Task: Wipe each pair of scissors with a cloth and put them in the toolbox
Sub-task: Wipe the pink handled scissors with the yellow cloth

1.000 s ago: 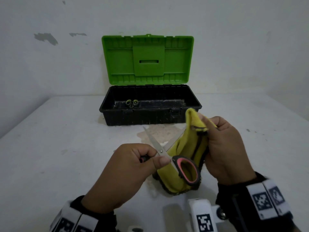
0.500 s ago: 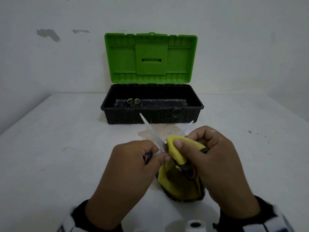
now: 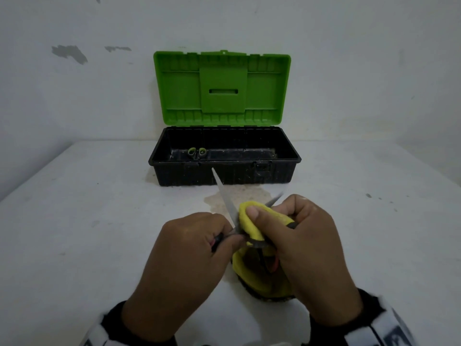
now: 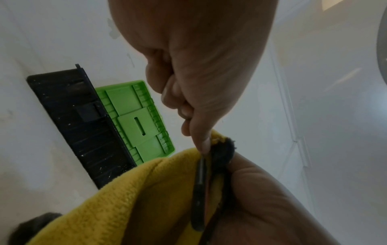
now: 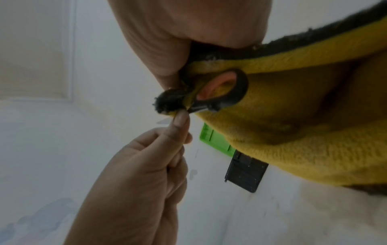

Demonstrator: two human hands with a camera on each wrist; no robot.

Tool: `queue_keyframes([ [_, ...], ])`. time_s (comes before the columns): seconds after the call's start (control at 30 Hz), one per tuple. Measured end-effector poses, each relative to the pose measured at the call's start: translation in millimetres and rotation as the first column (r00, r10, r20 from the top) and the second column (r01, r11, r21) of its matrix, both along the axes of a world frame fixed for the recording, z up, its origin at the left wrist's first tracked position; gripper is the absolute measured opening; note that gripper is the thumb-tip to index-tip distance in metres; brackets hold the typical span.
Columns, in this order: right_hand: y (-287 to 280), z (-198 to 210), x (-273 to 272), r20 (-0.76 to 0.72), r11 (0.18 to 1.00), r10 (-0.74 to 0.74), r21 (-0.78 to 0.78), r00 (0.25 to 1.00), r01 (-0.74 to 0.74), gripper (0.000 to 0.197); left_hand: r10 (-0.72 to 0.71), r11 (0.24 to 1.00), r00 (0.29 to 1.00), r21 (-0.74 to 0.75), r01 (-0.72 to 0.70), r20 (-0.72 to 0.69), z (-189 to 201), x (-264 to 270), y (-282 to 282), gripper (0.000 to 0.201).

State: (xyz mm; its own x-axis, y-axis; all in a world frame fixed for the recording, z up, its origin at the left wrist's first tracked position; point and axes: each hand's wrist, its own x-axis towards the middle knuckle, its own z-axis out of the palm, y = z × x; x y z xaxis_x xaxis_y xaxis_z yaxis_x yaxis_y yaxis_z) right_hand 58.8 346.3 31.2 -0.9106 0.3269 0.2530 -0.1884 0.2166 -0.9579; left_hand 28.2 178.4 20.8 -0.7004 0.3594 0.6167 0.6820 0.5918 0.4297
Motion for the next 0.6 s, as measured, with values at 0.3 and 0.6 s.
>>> queue_keyframes([
  [0.3, 3.7, -1.0, -3.2, 0.012, 0.998, -0.056, -0.019, 0.998, 0.057, 0.037, 0.011, 1.0, 0.997, -0.017, -0.012, -0.075, -0.7, -0.2, -0.6, 0.033],
  [0.6, 10.0, 1.4, -10.6, -0.005, 0.993, -0.111, -0.035, 0.994, 0.111, 0.037, 0.002, 1.0, 0.996, -0.027, -0.005, -0.093, -1.1, -1.6, 1.1, 0.037],
])
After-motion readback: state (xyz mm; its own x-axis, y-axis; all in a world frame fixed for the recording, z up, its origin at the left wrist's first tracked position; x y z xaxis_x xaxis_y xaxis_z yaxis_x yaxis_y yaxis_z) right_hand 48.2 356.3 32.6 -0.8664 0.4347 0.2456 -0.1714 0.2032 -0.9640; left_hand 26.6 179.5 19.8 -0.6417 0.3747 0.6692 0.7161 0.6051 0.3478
